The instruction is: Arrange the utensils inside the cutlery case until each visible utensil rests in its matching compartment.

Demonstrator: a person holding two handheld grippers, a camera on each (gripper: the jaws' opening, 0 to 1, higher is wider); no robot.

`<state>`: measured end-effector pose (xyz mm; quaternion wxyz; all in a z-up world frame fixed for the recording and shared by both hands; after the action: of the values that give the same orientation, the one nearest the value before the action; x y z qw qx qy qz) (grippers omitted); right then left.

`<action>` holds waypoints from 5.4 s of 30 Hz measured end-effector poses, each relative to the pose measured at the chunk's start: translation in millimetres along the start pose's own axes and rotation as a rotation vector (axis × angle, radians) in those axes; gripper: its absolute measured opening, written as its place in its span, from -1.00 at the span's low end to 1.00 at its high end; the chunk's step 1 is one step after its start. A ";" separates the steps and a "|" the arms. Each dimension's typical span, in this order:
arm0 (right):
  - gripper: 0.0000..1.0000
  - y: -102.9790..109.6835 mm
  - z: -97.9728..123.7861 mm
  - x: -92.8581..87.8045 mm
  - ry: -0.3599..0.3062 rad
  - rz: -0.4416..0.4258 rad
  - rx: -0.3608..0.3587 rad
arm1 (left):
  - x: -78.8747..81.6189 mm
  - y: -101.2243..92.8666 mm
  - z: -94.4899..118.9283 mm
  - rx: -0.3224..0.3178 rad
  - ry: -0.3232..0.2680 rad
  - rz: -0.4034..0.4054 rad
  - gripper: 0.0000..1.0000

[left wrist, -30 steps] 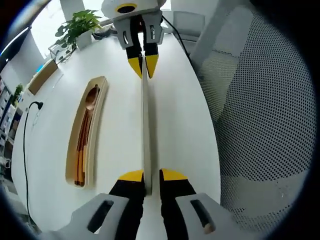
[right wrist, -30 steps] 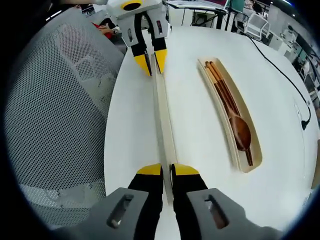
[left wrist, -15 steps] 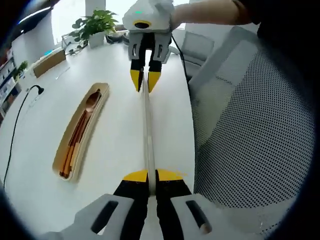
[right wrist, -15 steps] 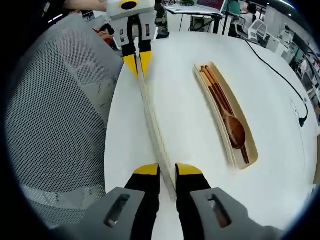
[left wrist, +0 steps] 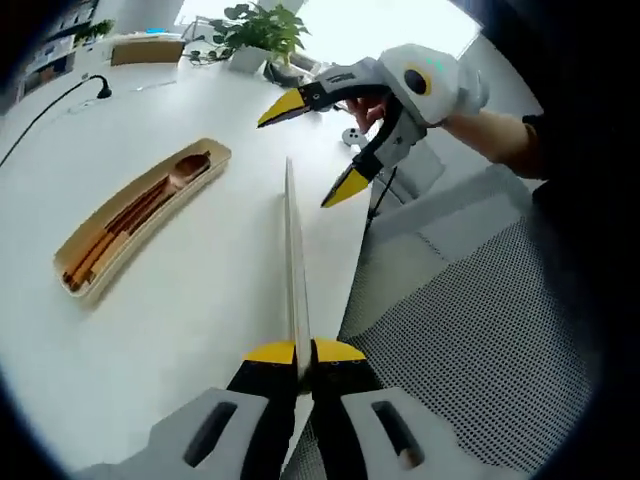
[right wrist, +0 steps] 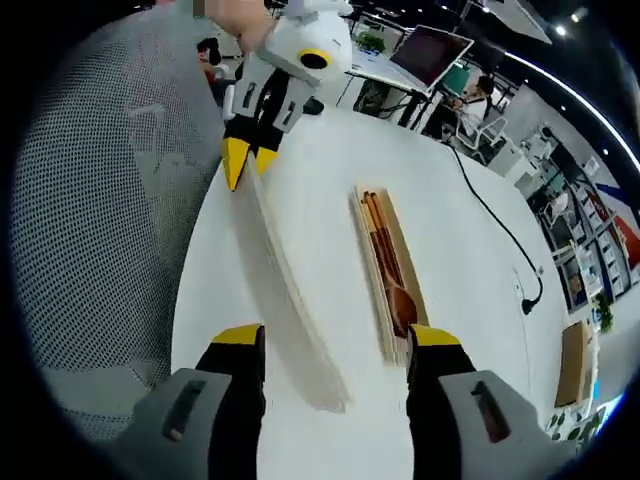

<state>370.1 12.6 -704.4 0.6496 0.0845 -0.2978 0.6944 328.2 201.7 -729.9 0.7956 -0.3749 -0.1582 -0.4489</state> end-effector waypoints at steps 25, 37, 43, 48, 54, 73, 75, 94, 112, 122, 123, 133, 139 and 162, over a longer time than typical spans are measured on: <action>0.23 46.5 -18.2 17.4 -0.014 0.220 0.096 | 3.3 -17.0 -3.7 -0.397 -0.128 0.602 -0.94; -0.19 54.6 -22.7 16.7 0.050 0.186 0.160 | 4.9 -21.8 1.4 -0.472 -0.131 0.693 -0.93; -0.20 45.4 -21.5 16.8 0.068 0.210 0.118 | 7.1 -15.5 5.8 -0.455 -0.193 0.694 -0.92; -0.20 35.9 -19.0 12.7 0.078 0.105 0.116 | 18.7 -5.5 11.4 -0.397 -0.296 0.646 -0.90; -0.21 8.8 -16.4 9.1 0.096 0.059 0.060 | 32.2 13.2 17.0 -0.258 -0.401 0.567 -0.74; -0.22 -62.0 -49.0 21.4 0.088 -0.019 0.043 | 48.4 55.0 48.3 -0.028 -0.501 0.525 -0.84; -0.22 -68.3 -56.2 22.8 0.104 -0.003 0.061 | 44.7 63.7 48.6 0.045 -0.486 0.508 -0.81; -0.22 -101.1 -114.0 24.6 0.273 -0.043 0.332 | 19.0 119.6 51.6 0.346 -0.342 0.408 -0.60; -0.21 -105.2 -121.6 21.1 0.288 -0.079 0.379 | 0.6 123.2 39.6 0.341 -0.238 0.317 -0.03; -0.21 -104.9 -125.2 26.3 0.309 -0.057 0.385 | 4.2 123.4 33.8 0.326 -0.216 0.271 0.01; -0.21 -104.8 -125.0 26.4 0.310 -0.051 0.385 | 4.3 123.5 33.8 0.327 -0.216 0.273 0.00; -0.21 -104.6 -125.5 32.4 0.351 0.028 0.362 | 5.2 124.8 30.5 0.351 -0.194 0.227 -0.05; -0.21 -107.5 -124.2 32.2 0.383 0.080 0.366 | 5.7 124.6 28.6 0.379 -0.164 0.178 -0.09; -0.23 -107.8 -108.2 21.4 0.329 -0.188 0.349 | -0.1 127.8 41.7 0.414 -0.204 0.233 -0.07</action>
<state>498.9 85.2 -748.3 0.7267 0.1086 -0.0548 0.6761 438.1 272.9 -760.1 0.8817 -0.2630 -0.2817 -0.2721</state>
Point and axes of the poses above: the point that each gripper's makers call its tool centre point, and the gripper's own axes: z roughly backward along the fingers, y roughly to its left, x roughly out of its top, the point moved 7 cm from there along z, roughly backward along the fingers, and after that the axes turned 5 degrees about -z, right-handed, at the moved point
